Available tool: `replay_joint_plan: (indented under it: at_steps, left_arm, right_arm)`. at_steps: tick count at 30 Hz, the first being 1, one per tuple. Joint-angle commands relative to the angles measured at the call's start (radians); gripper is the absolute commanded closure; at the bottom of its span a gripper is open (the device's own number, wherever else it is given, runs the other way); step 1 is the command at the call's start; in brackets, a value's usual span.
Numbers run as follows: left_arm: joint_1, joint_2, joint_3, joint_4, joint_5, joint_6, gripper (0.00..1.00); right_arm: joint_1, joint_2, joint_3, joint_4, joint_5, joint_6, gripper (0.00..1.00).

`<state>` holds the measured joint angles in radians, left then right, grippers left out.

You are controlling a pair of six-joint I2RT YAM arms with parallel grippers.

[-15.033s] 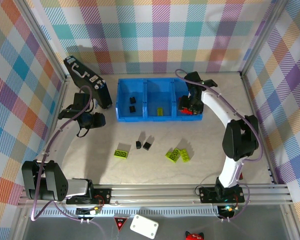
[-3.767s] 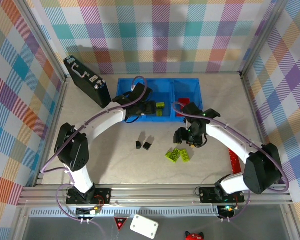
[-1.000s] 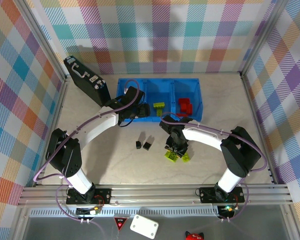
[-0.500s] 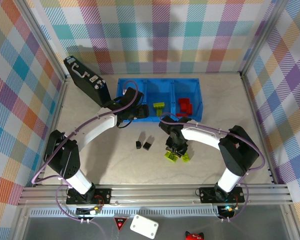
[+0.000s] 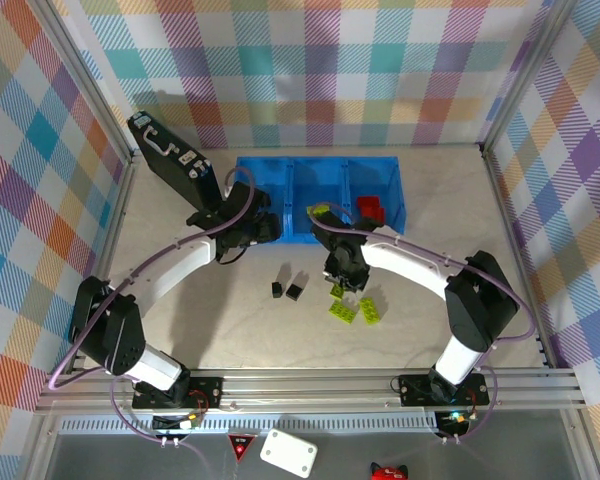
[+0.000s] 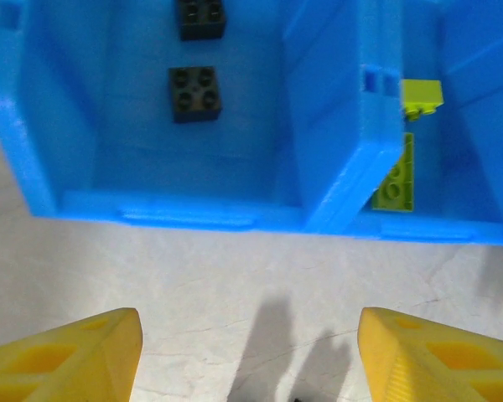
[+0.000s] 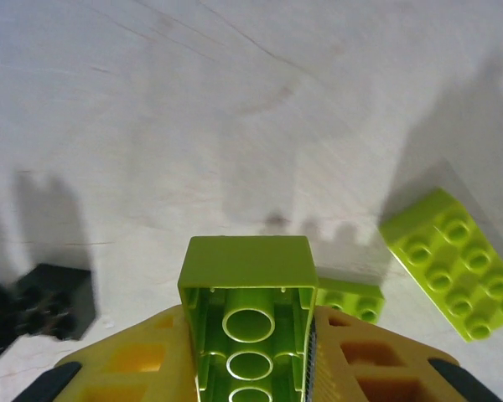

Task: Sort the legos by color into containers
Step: Pick up the lego from the lego, then place the lego in the container.

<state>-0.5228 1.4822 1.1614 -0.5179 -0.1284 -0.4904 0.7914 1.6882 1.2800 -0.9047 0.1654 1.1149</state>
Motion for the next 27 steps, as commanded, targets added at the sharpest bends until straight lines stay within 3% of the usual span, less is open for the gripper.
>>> replay_joint_plan:
  at_steps: [1,8,14,27]
  left_arm:
    - [0.016,-0.073,-0.050,-0.003,-0.007,-0.026,0.31]
    - [0.028,-0.179,-0.151,-0.031,-0.031,-0.046,0.31]
    - [0.027,-0.230,-0.191,-0.054,-0.040,-0.062,0.31]
    - [0.027,-0.305,-0.219,-0.100,-0.064,-0.071,0.31]
  right_arm:
    - [0.003,0.043,0.071,0.023,0.076,-0.238,0.72]
    - [-0.044,0.115,0.195,0.128,0.067,-0.560,0.71]
    - [-0.126,0.217,0.324,0.199,-0.068,-0.611,0.70]
    - [-0.216,0.450,0.630,0.194,-0.227,-0.654,0.68]
